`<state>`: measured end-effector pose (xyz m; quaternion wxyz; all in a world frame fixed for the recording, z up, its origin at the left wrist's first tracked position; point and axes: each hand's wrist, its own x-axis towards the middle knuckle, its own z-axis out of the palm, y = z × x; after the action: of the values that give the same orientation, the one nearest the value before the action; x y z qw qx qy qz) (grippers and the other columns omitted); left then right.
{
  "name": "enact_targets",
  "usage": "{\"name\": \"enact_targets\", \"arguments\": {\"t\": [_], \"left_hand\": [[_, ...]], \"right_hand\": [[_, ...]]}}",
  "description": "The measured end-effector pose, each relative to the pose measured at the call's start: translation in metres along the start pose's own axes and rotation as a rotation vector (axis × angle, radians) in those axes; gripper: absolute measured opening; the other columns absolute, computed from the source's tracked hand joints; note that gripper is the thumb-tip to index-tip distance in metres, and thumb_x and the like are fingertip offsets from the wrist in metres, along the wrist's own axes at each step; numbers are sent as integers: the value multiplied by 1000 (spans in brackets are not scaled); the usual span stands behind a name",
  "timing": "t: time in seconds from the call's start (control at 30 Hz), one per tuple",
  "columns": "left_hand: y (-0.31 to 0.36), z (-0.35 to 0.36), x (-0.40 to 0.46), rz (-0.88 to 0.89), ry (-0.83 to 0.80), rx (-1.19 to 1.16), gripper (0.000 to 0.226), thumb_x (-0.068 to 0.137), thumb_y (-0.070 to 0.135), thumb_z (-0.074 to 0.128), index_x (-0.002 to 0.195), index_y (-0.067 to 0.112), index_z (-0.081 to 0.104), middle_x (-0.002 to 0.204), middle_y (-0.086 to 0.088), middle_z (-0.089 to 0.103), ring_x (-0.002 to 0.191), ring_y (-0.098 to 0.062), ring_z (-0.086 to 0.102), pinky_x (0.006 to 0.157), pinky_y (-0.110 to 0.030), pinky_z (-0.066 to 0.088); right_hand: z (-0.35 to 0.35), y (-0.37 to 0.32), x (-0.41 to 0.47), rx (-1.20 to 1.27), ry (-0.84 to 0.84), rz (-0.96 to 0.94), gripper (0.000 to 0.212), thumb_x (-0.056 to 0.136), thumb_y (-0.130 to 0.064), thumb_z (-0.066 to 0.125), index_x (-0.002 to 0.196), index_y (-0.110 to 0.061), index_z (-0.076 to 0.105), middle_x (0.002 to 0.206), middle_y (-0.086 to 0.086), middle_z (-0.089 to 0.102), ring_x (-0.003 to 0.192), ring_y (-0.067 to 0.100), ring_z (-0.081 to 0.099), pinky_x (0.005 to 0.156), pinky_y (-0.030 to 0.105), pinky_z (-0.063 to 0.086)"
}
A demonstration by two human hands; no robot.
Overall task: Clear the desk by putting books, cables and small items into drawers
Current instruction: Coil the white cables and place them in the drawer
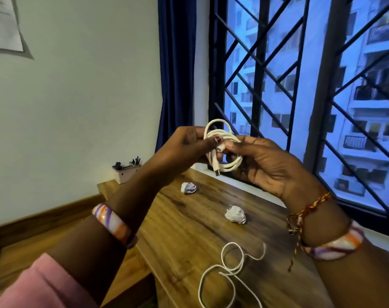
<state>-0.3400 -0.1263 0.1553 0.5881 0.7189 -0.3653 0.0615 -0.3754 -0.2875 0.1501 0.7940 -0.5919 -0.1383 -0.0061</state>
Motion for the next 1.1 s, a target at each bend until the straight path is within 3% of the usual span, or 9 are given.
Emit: {"name": "enact_targets", "arguments": {"t": [0.13, 0.27, 0.33, 0.53, 0.67, 0.73, 0.87, 0.97, 1.1], "left_hand": [[-13, -11, -1, -145, 82, -282, 22, 94, 12, 45, 92, 7, 66, 72, -3, 72, 67, -11, 68, 68, -25, 58], [-24, -29, -2, -211, 189, -111, 24, 96, 17, 45, 96, 3, 64, 73, -5, 68, 64, -9, 65, 64, -22, 55], [-32, -46, -5, -255, 226, -33, 26, 96, 17, 46, 102, -3, 62, 77, -10, 65, 67, -14, 63, 63, -25, 52], [-40, -116, -10, -159, 317, 478, 18, 88, 17, 59, 94, 2, 67, 78, -10, 69, 62, -11, 63, 55, -22, 52], [-52, -151, -4, -110, 442, 900, 26, 83, 18, 62, 107, 8, 61, 95, -9, 67, 73, -22, 64, 64, -35, 57], [-63, -166, -3, -56, 453, 1010, 23, 88, 18, 54, 108, 7, 57, 91, -9, 64, 65, -17, 56, 55, -30, 49], [-84, -200, -3, 3, 455, 1157, 14, 94, 25, 43, 96, 11, 47, 72, 4, 42, 52, -7, 33, 45, -21, 24], [-97, -225, -3, 4, 500, 1190, 19, 92, 22, 50, 86, 16, 33, 61, 10, 28, 49, -6, 26, 44, -22, 15], [-104, -241, 1, 32, 554, 1194, 16, 89, 15, 54, 89, 13, 38, 71, 1, 39, 52, -16, 31, 43, -23, 15]], "right_hand": [[13, 10, 18, 22, -40, -108, 54, 71, 12, 62, 116, -16, 52, 81, 12, 71, 68, 20, 69, 61, 31, 59], [30, 29, 45, -763, 136, -635, 35, 75, 0, 70, 103, -20, 66, 88, 14, 72, 83, 27, 69, 77, 40, 57], [40, 39, 62, -806, 153, -765, 19, 76, -7, 72, 93, -17, 72, 90, 0, 71, 89, 15, 67, 81, 29, 55], [87, 56, 125, 31, 107, -348, 13, 92, -18, 53, 82, -13, 59, 65, -4, 71, 66, 17, 72, 56, 31, 58], [122, 73, 170, 316, 124, -157, 9, 91, -13, 53, 85, -10, 58, 56, -2, 69, 55, 12, 69, 49, 27, 57], [140, 81, 190, 386, 144, -93, 3, 90, -9, 55, 88, -11, 56, 52, 0, 67, 49, 10, 66, 46, 25, 56], [167, 97, 218, 260, 100, -75, 10, 91, -11, 53, 86, -7, 61, 58, 4, 68, 48, 8, 63, 48, 20, 56], [177, 110, 227, -11, 5, -85, 25, 96, -21, 46, 94, -6, 65, 92, 16, 68, 81, 22, 66, 75, 34, 57], [192, 118, 227, -241, -31, 15, 32, 97, -30, 41, 93, -9, 65, 94, 13, 69, 93, 26, 64, 79, 42, 54]]}}
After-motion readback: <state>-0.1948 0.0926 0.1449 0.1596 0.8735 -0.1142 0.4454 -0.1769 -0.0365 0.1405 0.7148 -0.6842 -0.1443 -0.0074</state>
